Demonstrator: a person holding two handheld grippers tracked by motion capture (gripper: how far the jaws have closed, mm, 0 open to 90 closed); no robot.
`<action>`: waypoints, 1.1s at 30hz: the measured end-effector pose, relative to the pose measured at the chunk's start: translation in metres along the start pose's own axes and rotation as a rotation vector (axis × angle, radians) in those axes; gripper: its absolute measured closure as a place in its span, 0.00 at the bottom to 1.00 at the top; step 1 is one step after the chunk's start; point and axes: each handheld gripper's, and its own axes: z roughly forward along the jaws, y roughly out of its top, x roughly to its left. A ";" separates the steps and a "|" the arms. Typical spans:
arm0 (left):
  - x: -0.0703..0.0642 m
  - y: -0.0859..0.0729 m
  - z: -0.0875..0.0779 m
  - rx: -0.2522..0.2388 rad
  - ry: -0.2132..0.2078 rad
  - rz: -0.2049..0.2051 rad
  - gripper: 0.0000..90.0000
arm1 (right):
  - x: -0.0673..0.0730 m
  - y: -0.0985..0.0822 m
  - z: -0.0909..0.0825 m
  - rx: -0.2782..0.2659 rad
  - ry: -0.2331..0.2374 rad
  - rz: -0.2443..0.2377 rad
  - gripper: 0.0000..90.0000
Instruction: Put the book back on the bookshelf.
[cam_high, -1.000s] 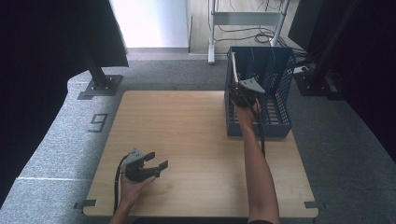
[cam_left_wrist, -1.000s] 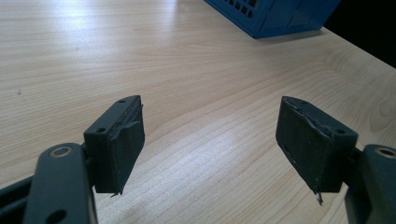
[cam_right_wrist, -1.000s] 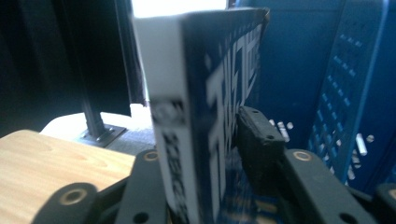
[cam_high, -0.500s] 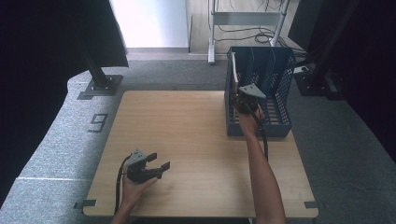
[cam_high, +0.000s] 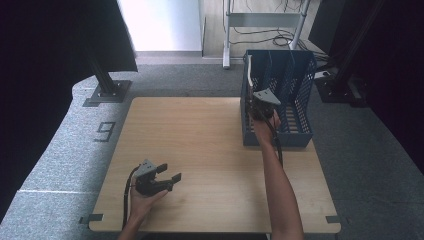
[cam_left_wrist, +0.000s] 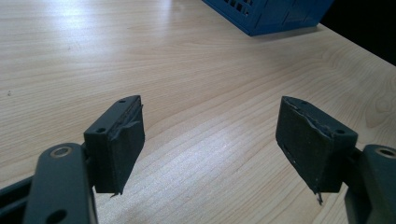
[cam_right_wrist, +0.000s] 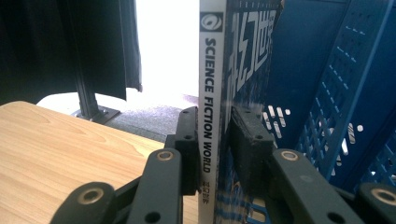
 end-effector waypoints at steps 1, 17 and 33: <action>0.000 0.000 0.000 0.000 0.000 0.000 0.26 | 0.000 0.000 0.000 -0.001 0.004 0.000 0.78; -0.004 -0.001 0.003 0.015 -0.016 0.012 0.26 | 0.000 -0.001 -0.006 0.039 0.054 0.049 0.58; -0.006 -0.001 0.003 0.019 -0.014 0.019 0.26 | 0.001 -0.002 -0.029 0.036 0.086 0.063 0.52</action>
